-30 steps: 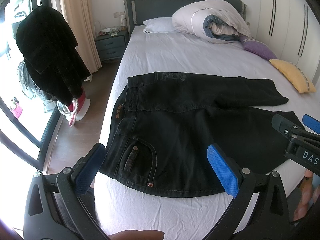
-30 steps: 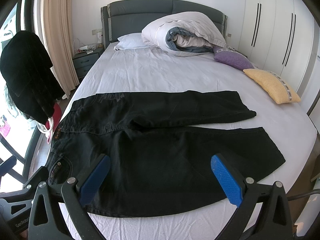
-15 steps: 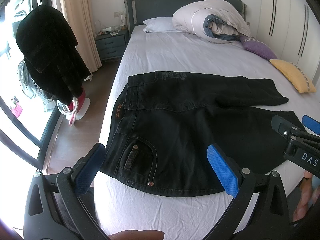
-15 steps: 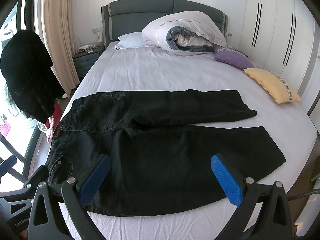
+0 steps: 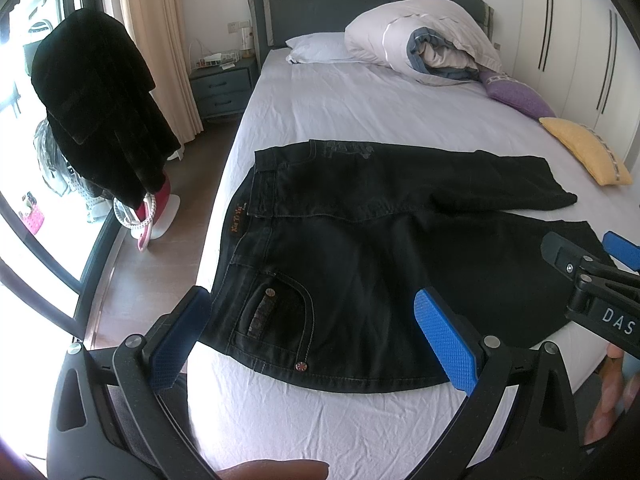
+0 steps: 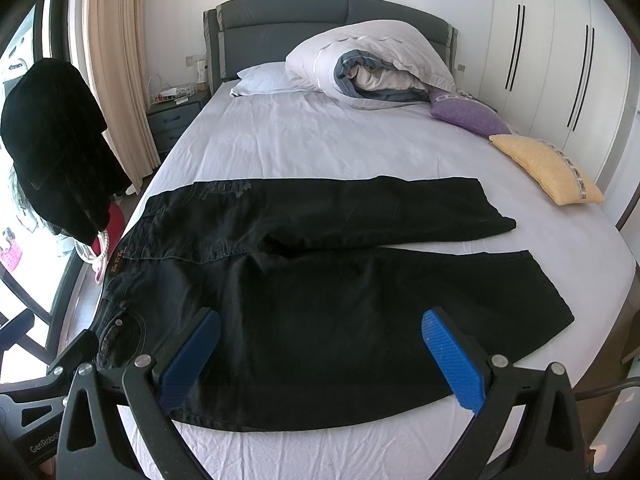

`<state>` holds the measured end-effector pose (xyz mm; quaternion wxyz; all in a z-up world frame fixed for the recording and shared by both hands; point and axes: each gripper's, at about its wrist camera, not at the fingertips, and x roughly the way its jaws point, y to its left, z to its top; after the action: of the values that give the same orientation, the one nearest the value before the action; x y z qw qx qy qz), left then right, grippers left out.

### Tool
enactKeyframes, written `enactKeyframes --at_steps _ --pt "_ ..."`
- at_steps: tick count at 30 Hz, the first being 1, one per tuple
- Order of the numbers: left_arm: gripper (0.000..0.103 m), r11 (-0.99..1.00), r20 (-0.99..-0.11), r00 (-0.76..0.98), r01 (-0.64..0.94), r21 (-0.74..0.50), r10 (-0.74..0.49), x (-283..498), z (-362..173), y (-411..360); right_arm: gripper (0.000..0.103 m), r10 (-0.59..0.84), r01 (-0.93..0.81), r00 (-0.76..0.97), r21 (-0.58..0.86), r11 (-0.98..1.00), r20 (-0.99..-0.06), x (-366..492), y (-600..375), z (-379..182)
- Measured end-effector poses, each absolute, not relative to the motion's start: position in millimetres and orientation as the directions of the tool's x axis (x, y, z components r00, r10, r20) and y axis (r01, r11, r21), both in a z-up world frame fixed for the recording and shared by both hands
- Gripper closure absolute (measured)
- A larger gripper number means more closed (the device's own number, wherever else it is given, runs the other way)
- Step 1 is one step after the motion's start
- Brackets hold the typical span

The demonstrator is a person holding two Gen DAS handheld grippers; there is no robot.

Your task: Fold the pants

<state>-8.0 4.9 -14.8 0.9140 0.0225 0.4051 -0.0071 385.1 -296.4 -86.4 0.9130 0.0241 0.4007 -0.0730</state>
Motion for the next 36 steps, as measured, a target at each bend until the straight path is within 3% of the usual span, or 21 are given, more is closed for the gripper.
enactKeyframes --at_steps 14,20,25,28,31,33,36 --pt "0.0 0.999 -0.761 0.649 0.031 0.028 0.001 5.0 -23.3 4.8 0.0 -0.098 0.141 0.648 -0.008 0.99 -0.755 387.6 -292.0 -102.3" --pt "0.0 0.995 -0.816 0.572 0.093 -0.039 -0.086 40.8 -38.8 13.3 0.0 0.009 0.057 0.649 0.06 0.997 -0.761 401.4 -308.8 -104.4" --pt "0.0 0.984 -0.822 0.569 0.154 0.089 -0.015 90.0 -51.6 8.7 0.0 0.115 -0.036 0.663 0.122 0.992 -0.739 430.7 -339.2 -98.1" --pt "0.0 0.984 -0.855 0.516 0.174 0.04 -0.057 137.2 -57.4 14.8 0.0 0.154 -0.076 0.667 0.14 0.987 -0.729 456.6 -356.8 -95.4" --pt "0.0 0.976 -0.819 0.572 0.201 0.085 -0.046 197.1 -53.8 23.3 0.01 0.217 -0.152 0.65 0.155 0.976 -0.729 486.2 -372.4 -97.5" --pt "0.0 0.956 -0.827 0.556 0.279 0.095 -0.081 247.5 -57.2 21.7 0.02 0.249 -0.212 0.629 0.145 0.966 -0.737 504.0 -379.9 -102.0" --pt "0.0 0.915 -0.838 0.544 0.357 0.186 -0.042 317.9 -69.0 18.2 0.027 0.276 -0.286 0.592 0.122 0.95 -0.758 534.3 -390.9 -111.4"
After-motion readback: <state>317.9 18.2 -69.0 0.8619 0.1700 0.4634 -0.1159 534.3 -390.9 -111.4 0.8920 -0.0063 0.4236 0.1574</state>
